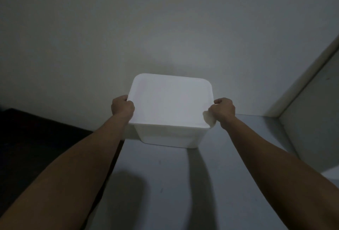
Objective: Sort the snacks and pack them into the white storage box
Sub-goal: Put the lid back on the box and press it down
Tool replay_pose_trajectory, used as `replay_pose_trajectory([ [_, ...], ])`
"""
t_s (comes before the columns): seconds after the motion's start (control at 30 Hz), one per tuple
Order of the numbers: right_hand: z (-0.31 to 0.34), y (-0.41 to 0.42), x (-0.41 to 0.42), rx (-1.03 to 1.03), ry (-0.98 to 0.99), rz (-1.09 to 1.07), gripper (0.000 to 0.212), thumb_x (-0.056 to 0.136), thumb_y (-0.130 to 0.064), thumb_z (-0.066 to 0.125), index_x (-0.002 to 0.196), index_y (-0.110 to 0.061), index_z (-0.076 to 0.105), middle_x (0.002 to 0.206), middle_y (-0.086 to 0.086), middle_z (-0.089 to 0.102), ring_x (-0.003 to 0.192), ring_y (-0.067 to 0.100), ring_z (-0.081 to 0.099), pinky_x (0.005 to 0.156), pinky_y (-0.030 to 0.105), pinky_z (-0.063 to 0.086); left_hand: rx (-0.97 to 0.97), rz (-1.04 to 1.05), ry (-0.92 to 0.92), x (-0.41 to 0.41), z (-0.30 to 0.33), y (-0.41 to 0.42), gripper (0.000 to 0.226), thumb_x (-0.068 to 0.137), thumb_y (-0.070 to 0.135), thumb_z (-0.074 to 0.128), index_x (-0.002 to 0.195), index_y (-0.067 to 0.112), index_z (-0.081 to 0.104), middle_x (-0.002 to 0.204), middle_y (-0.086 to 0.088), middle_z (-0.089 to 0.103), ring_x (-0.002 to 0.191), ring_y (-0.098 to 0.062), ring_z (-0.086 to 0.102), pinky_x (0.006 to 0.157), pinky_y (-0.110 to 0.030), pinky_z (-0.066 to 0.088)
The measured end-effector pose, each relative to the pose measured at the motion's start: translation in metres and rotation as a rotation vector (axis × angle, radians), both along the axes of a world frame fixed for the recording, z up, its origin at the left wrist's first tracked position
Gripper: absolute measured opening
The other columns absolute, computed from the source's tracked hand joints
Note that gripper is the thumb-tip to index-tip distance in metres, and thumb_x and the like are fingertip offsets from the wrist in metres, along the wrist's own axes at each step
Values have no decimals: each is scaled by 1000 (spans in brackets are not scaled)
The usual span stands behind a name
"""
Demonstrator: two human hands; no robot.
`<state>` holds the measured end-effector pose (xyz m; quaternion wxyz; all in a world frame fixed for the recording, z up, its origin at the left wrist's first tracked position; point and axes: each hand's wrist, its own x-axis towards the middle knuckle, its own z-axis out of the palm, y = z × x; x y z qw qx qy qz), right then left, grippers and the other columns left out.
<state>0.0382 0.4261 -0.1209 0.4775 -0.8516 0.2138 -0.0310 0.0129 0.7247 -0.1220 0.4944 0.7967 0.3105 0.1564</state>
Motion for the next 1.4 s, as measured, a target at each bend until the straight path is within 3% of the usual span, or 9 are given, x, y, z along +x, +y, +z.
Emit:
replay_pose_trajectory([
  [0.3, -26, -3, 33, -11, 50, -28, 39, 80, -6, 64, 118, -9, 61, 122, 15, 63, 112, 31, 59, 93, 32, 48, 63, -75, 76, 40, -19, -1, 41, 73, -3, 44, 99, 7, 73, 103, -16, 72, 95, -33, 66, 85, -37, 53],
  [0.47, -34, -2, 36, -9, 61, -45, 38, 81, -6, 60, 118, -8, 62, 122, 14, 63, 113, 30, 58, 92, 33, 47, 68, 27, 40, 42, -24, -9, 39, 81, -2, 48, 113, 4, 69, 120, -15, 67, 109, -33, 62, 94, -31, 47],
  [0.73, -40, 5, 30, -108, 25, -27, 38, 83, -11, 57, 120, -5, 56, 120, 16, 62, 111, 33, 57, 86, 32, 43, 40, 46, 61, 43, -32, -5, 46, 76, 6, 50, 117, 9, 69, 119, -9, 69, 111, -29, 63, 100, -33, 49],
  [0.8, -41, 6, 28, -119, 25, -18, 38, 84, -12, 57, 121, -5, 54, 120, 16, 61, 110, 33, 57, 86, 33, 43, 57, 51, 42, 43, -33, -6, 40, 76, 5, 49, 109, 6, 72, 112, -10, 71, 105, -28, 64, 96, -30, 49],
  [0.83, -41, 6, 28, -121, 23, -15, 38, 83, -12, 56, 121, -5, 53, 120, 16, 61, 110, 33, 57, 86, 33, 44, 62, 59, 17, 42, -32, -8, 33, 74, 5, 48, 95, 7, 73, 99, -11, 71, 94, -27, 64, 89, -26, 49],
  [0.9, -43, 7, 28, -126, 15, -8, 39, 83, -14, 56, 121, -6, 52, 120, 16, 60, 109, 33, 57, 88, 36, 45, 55, 82, -17, 40, -31, -10, 21, 73, 0, 46, 77, 14, 62, 80, -5, 59, 79, -21, 55, 77, -22, 41],
  [0.97, -46, 8, 27, -135, 7, -3, 39, 84, -14, 54, 122, -7, 50, 121, 16, 59, 110, 34, 56, 89, 38, 45, 24, 116, -32, 42, -34, -6, 31, 76, -6, 49, 89, 8, 73, 85, -7, 65, 83, -22, 59, 80, -23, 43],
  [1.07, -49, 12, 26, -144, -3, -14, 40, 86, -14, 52, 125, -8, 48, 124, 18, 56, 111, 35, 55, 91, 38, 44, -7, 163, 0, 48, -38, 2, 35, 77, -1, 54, 106, 3, 72, 110, -11, 72, 105, -28, 65, 96, -33, 51],
  [1.4, -54, 23, 25, -196, -64, -33, 41, 88, -13, 51, 127, -6, 48, 129, 21, 51, 118, 38, 50, 96, 41, 40, -116, 116, 19, 47, -56, 23, 29, 75, 3, 69, 104, 5, 74, 105, -12, 73, 98, -26, 69, 94, -37, 54],
])
